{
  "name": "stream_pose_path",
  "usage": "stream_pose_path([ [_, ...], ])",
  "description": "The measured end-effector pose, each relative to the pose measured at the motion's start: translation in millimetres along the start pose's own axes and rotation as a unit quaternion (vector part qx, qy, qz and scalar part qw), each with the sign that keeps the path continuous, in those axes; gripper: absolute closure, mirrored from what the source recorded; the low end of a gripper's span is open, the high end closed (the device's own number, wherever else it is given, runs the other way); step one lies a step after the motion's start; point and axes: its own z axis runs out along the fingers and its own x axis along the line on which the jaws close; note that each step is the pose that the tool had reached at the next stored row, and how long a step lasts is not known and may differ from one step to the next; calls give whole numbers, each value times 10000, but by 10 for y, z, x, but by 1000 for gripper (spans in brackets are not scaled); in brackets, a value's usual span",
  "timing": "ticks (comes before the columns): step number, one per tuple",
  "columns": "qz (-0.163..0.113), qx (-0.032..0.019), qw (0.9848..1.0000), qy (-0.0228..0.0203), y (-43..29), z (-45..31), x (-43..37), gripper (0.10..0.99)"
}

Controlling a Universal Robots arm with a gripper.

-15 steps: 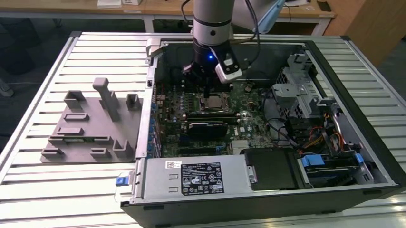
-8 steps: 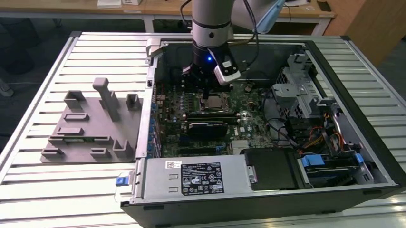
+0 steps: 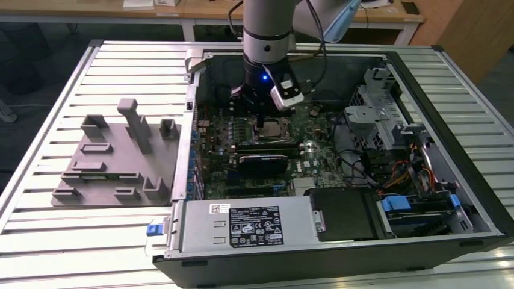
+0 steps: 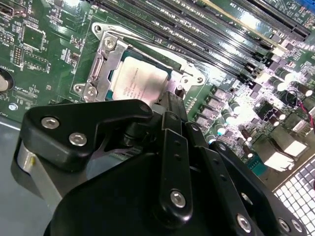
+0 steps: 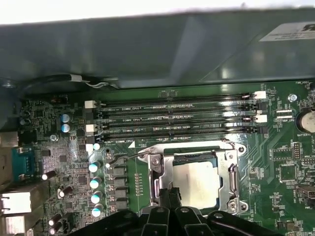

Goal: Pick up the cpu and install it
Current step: 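Close the cpu cover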

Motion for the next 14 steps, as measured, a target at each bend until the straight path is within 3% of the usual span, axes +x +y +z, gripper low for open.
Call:
stream_pose_path([
  [14, 0, -1, 10000, -1, -1, 105, 27, 980],
])
